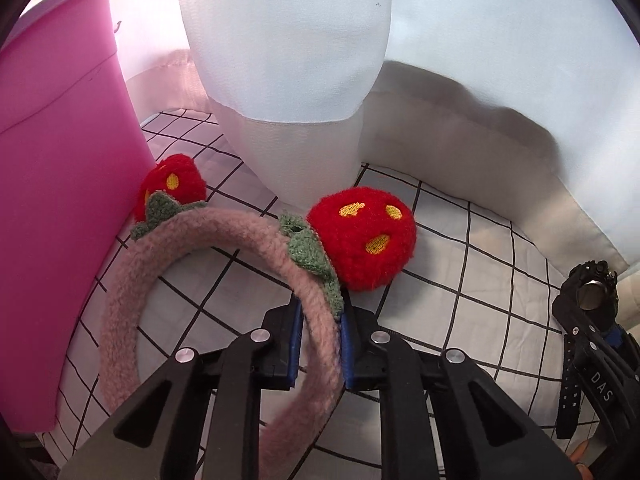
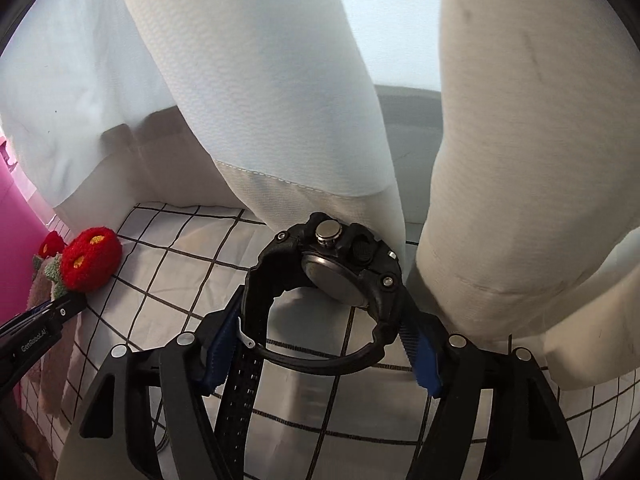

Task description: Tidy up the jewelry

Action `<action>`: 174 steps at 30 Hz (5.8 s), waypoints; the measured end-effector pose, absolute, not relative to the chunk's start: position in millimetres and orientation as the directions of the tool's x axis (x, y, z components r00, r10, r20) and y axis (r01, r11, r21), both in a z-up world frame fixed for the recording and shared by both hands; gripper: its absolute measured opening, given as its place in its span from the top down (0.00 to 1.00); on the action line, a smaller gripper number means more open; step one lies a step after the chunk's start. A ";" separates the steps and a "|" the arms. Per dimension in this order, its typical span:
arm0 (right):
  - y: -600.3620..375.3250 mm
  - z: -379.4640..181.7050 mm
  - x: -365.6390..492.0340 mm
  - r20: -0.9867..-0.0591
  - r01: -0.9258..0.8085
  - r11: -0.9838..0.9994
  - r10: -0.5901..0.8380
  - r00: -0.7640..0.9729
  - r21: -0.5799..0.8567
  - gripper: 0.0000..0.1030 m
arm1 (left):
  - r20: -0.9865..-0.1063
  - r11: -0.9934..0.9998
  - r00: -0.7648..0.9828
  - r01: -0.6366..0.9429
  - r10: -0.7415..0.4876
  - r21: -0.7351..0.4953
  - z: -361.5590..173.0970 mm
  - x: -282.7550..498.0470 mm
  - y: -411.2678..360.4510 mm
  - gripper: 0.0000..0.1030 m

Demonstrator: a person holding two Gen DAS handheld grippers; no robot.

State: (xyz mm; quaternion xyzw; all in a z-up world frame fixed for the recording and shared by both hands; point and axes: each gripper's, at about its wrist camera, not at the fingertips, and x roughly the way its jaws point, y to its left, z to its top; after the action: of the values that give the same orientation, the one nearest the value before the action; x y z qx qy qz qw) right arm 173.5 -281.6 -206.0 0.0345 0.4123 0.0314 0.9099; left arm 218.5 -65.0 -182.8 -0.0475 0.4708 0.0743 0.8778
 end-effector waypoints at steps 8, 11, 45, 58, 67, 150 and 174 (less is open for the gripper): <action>-283.6 -197.0 141.7 -0.725 -0.111 0.985 0.175 0.666 0.135 0.33 | -0.800 0.985 0.598 -0.161 0.047 -0.063 -158.0 170.1 -57.8 0.86; -284.9 -194.3 129.3 -0.725 -0.141 0.977 0.211 0.655 0.157 0.33 | -0.800 0.982 0.599 -0.168 0.036 -0.082 -150.7 160.8 -54.7 0.86; -221.3 -4.0 48.5 -0.438 -0.613 0.778 0.601 0.668 0.134 0.33 | -0.508 0.945 0.835 -0.307 0.210 -0.114 76.9 2.0 -8.8 0.86; -31.7 41.1 87.2 -0.476 -0.817 0.568 0.748 0.462 0.100 0.33 | -0.543 0.873 0.767 -0.474 0.342 -0.119 88.1 -2.2 134.3 0.86; 64.0 0.1 130.7 -0.661 -0.849 0.521 0.669 0.340 0.090 0.33 | -0.654 0.852 0.713 -0.484 0.252 -0.198 46.0 34.3 191.0 0.86; -240.7 -81.0 54.5 -0.745 -0.658 0.751 0.470 0.473 0.056 0.32 | -0.742 0.882 0.647 -0.439 0.175 -0.175 -25.6 -21.2 -8.1 0.12; -216.5 -217.8 103.2 -0.845 -0.774 0.634 0.415 0.339 0.001 0.32 | -0.838 0.898 0.517 -0.432 0.173 -0.081 -161.4 1.4 -93.3 0.12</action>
State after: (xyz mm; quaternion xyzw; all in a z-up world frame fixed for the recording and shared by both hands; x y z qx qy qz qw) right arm 103.2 -216.5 -217.8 -0.2060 0.4358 0.3752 0.7918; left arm 1.4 -93.3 -161.4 -0.1410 0.4588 0.1760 0.8594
